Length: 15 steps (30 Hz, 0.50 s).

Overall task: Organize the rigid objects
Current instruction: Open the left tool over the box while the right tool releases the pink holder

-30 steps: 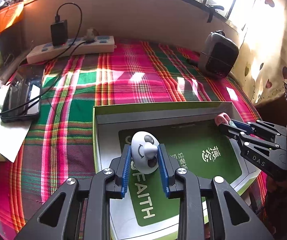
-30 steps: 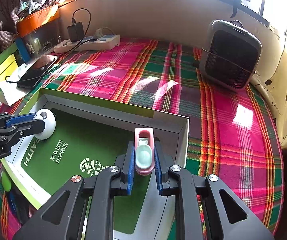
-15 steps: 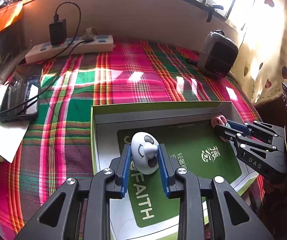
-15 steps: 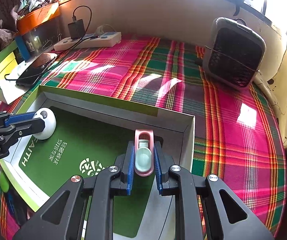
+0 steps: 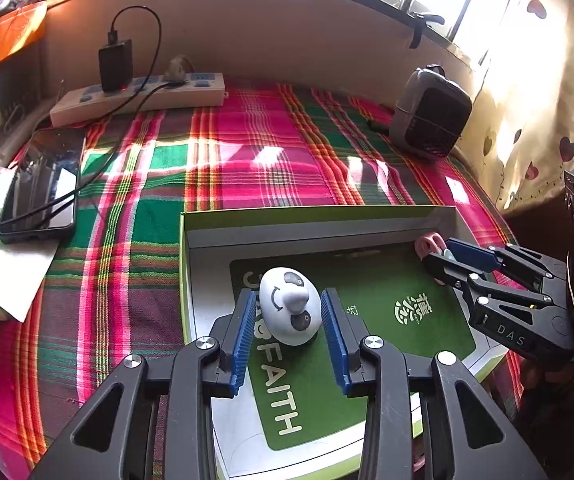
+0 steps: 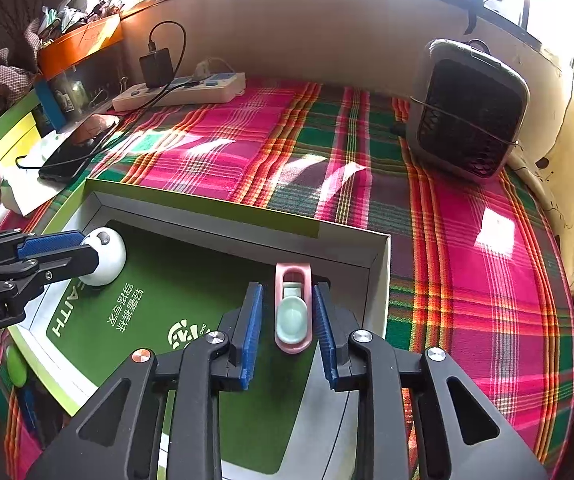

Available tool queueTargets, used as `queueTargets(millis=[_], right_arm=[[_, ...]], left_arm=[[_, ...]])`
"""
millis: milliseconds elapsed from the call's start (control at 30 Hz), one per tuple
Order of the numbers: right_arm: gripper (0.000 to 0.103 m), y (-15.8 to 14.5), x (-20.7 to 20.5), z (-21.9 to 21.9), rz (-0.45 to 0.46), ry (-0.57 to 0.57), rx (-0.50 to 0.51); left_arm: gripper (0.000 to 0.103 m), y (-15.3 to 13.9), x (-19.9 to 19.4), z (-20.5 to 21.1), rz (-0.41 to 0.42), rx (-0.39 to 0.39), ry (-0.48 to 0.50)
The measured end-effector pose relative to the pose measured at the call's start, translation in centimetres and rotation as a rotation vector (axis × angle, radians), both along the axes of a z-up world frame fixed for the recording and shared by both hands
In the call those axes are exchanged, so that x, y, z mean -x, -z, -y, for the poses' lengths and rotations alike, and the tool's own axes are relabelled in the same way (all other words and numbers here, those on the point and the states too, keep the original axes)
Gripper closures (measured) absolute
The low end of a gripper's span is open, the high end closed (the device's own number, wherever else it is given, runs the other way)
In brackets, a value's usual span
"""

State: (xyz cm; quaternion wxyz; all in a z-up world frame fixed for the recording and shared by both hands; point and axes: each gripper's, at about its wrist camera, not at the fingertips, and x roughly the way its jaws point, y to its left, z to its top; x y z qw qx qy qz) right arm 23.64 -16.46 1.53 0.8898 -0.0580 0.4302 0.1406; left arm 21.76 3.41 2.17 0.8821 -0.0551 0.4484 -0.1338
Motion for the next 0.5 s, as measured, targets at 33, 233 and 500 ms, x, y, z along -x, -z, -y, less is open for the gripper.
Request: queueTargets(millis=[33,233,500], right_arm=[[0.067,-0.1,0.1,0.0,0.0,-0.001,-0.003],[0.066,-0.8,1.3,-0.3,0.02,-0.017,-0.015],[0.066,-2.3,4.2,0.2,0.06,-0.021,-0.041]], left_arm=[[0.069,-0.1,0.1,-0.1,0.001,0.001,-0.003],[0.067,-0.8,1.2,-0.3,0.016,0.008,-0.008],[0.067,-2.3,3.7,-0.7,0.056,0.012,-0.01]])
